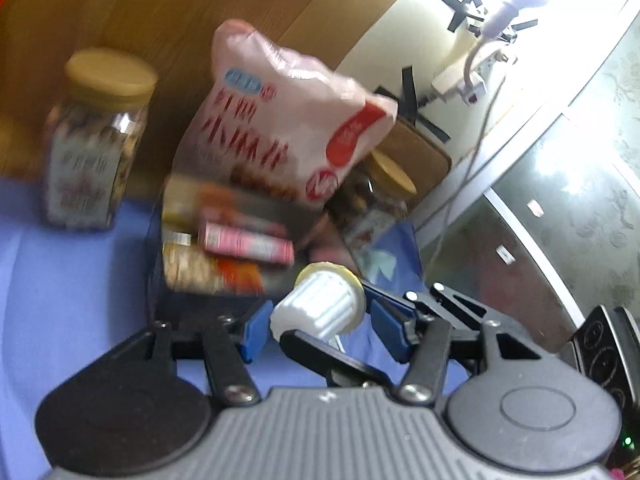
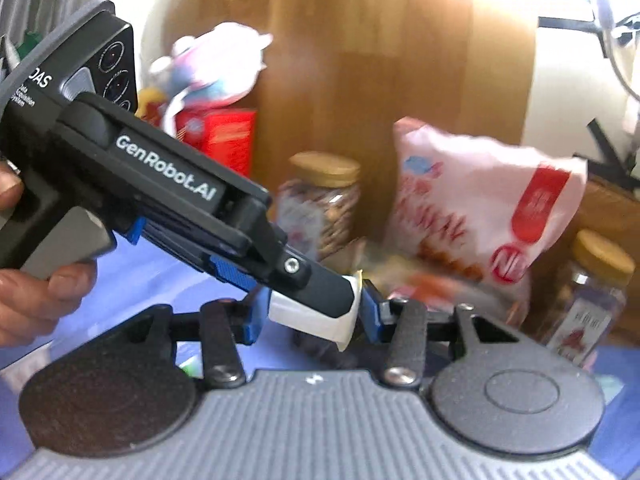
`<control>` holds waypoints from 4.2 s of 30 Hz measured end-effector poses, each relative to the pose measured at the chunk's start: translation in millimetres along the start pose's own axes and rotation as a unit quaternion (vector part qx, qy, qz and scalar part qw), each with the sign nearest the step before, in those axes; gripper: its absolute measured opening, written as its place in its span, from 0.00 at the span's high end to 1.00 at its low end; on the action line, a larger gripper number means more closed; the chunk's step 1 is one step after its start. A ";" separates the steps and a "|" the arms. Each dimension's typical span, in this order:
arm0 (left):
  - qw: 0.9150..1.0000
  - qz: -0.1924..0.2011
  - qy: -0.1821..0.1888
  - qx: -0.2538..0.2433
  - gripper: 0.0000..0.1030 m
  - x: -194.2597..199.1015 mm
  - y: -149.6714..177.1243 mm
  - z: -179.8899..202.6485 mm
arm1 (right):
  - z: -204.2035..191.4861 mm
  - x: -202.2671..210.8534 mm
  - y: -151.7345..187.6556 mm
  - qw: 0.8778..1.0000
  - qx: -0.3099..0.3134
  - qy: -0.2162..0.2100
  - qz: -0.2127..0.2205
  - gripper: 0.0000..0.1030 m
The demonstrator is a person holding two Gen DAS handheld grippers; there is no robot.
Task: Organize snacks
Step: 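Place the white cup into the black tin and open the left gripper, then grasp the green packet with the left gripper, then carry the green packet into the black tin and release it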
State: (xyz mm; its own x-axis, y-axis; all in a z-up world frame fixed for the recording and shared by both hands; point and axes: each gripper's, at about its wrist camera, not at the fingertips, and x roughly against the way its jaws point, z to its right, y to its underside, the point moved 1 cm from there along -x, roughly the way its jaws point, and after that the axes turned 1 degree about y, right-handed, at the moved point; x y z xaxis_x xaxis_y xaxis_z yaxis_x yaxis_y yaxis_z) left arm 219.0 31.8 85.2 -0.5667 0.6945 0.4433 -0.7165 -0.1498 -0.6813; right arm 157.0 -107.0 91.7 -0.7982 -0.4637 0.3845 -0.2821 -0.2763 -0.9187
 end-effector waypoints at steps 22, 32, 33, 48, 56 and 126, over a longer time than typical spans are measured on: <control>0.997 0.010 -0.072 -0.007 0.42 -25.5 -25.3 -36.4 | 60.7 -60.3 0.3 0.998 -0.060 0.001 -0.011 0.50; 0.997 -0.027 -0.061 0.027 0.42 54.9 77.8 -60.0 | 23.1 17.2 56.3 0.979 -0.134 -0.125 -0.091 0.50; 0.997 -0.030 -0.062 0.031 0.41 57.1 87.9 -62.7 | 11.9 23.5 60.3 0.980 -0.123 -0.129 -0.092 0.50; 0.997 -0.015 -0.046 0.060 0.46 73.9 140.6 -64.2 | -70.7 22.6 86.7 0.986 -0.027 -0.102 -0.127 0.54; 0.997 -0.039 -0.057 0.045 0.46 105.3 192.5 -43.9 | -104.9 68.9 108.4 0.986 -0.014 -0.126 -0.106 0.54; 0.993 -0.003 -0.088 -0.072 0.35 -94.6 -9.5 31.1 | 126.4 25.4 60.1 0.995 -0.087 0.047 0.020 0.49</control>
State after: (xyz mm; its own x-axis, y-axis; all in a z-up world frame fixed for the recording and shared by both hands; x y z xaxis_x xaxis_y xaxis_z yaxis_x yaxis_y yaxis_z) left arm 266.7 -54.4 67.9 -0.6343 0.5590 0.5340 -0.6616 -0.0352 -0.7490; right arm 187.0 -241.8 57.6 -0.8548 -0.3878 0.3448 -0.3306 -0.1050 -0.9379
